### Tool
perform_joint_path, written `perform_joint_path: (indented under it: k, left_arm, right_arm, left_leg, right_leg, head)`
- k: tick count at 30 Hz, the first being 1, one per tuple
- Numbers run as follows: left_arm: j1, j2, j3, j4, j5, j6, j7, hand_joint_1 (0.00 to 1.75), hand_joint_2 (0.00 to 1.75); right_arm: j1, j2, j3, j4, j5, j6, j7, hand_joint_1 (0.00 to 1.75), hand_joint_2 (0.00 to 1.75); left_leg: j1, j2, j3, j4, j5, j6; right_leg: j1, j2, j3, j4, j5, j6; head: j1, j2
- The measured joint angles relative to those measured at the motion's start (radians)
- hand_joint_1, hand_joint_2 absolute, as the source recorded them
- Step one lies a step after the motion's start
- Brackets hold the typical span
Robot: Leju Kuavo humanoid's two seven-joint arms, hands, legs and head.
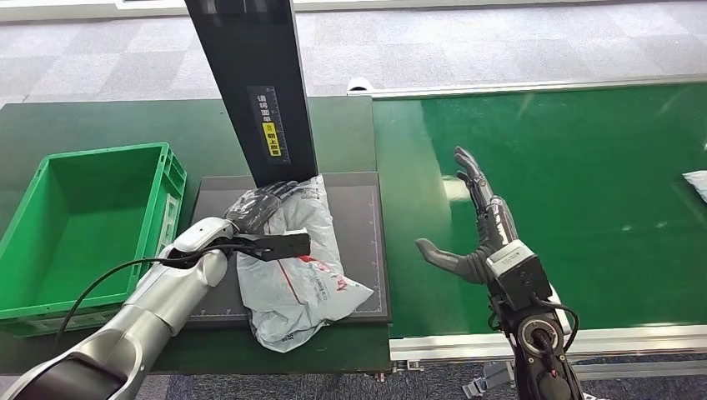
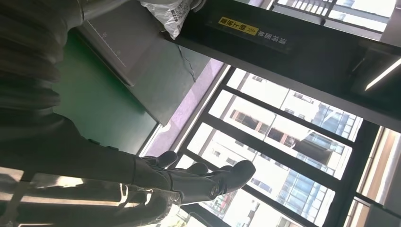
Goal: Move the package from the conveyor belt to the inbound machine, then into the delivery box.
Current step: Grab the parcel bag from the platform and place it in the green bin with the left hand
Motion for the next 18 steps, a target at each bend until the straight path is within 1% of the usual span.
perform_joint_path:
  k: [2, 3, 6, 7, 13, 18]
  left_arm:
    - [-0.016, 0.006, -0.009, 0.023, -0.009, -0.024, -0.004, 0.0, 1.75]
    - [-0.026, 0.008, -0.016, 0.036, -0.015, -0.038, -0.003, 0.19, 1.75]
    - [-0.058, 0.012, -0.044, 0.078, -0.036, -0.086, 0.002, 1.5, 1.75]
    - [-0.068, 0.013, -0.053, 0.092, -0.04, -0.101, 0.001, 1.74, 1.75]
    - [-0.095, 0.025, -0.081, 0.145, 0.004, -0.168, -0.056, 1.75, 1.75]
    - [-0.096, 0.047, -0.091, 0.145, 0.05, -0.176, -0.092, 1.75, 1.75]
  right_arm:
    - [-0.009, 0.0, 0.0, 0.002, -0.005, 0.0, 0.007, 0.0, 1.75]
    - [-0.015, 0.0, 0.0, 0.003, -0.008, 0.0, 0.01, 0.0, 1.75]
    - [-0.032, 0.001, 0.0, 0.01, -0.014, 0.0, 0.015, 0.0, 1.75]
    - [-0.037, 0.002, 0.0, 0.013, -0.014, -0.001, 0.016, 0.0, 1.75]
    - [-0.069, 0.007, 0.001, 0.03, -0.023, -0.006, 0.023, 0.0, 1.75]
    - [-0.083, 0.008, 0.003, 0.041, -0.033, -0.006, 0.025, 0.0, 1.75]
  left_leg:
    - [0.0, 0.0, 0.001, 0.0, 0.0, 0.0]
    - [0.0, 0.0, 0.002, 0.0, 0.0, 0.0]
    - [0.0, 0.0, 0.005, -0.001, 0.0, 0.0]
    - [0.0, 0.0, 0.006, -0.001, 0.0, 0.0]
    - [0.0, 0.0, 0.008, -0.001, 0.001, -0.001]
    - [0.0, 0.0, 0.01, -0.001, 0.001, -0.002]
  right_leg:
    - [0.0, 0.0, 0.001, 0.0, 0.0, 0.0]
    - [0.0, 0.0, 0.002, 0.0, 0.0, 0.0]
    - [0.0, 0.0, 0.006, 0.0, 0.0, 0.0]
    - [0.0, 0.0, 0.008, 0.0, -0.001, 0.0]
    - [0.0, 0.0, 0.01, 0.0, 0.0, -0.001]
    - [0.0, 0.0, 0.01, 0.0, 0.001, -0.002]
  head:
    - [0.0, 0.0]
    - [0.0, 0.0]
    - [0.0, 0.0]
    - [0.0, 0.0]
    - [0.0, 0.0]
    - [0.0, 0.0]
